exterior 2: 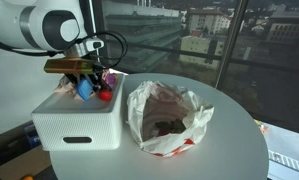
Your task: Remove the strawberry, the sponge and the beetroot plushy from the and put them on the basket
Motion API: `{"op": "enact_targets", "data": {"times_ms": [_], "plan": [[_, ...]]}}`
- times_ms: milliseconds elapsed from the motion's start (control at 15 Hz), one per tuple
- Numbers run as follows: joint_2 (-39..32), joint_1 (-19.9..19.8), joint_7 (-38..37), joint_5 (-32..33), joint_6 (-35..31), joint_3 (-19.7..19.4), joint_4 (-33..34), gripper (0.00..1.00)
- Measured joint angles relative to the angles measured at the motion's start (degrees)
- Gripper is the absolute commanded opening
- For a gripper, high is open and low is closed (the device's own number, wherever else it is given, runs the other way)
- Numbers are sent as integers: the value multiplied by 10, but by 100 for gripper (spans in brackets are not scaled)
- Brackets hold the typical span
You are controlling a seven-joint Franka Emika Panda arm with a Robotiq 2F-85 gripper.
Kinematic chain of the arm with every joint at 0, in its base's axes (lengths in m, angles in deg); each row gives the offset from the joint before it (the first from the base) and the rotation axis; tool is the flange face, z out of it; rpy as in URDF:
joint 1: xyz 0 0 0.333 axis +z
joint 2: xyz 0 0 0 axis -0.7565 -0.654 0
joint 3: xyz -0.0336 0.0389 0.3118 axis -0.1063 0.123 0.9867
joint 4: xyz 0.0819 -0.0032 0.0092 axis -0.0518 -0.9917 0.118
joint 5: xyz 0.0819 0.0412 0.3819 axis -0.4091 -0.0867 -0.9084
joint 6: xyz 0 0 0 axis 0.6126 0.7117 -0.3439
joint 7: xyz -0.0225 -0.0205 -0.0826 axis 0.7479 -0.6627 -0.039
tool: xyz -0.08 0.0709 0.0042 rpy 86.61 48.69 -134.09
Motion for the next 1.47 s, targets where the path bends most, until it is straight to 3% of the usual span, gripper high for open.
{"op": "enact_targets", "data": {"times_ms": [133,200,400,600,1133,1467], "plan": [[-1,-21,29,-29,3,24,4,97],[3,-30,47,-49,5,35,4,100],[35,-52,102,-114,14,57,-2,100],[97,-60,132,-174,13,56,-26,100],[228,-102,65,-177,-12,-50,-121,100],[198,-126,41,-184,-52,-122,-143,100]]}}
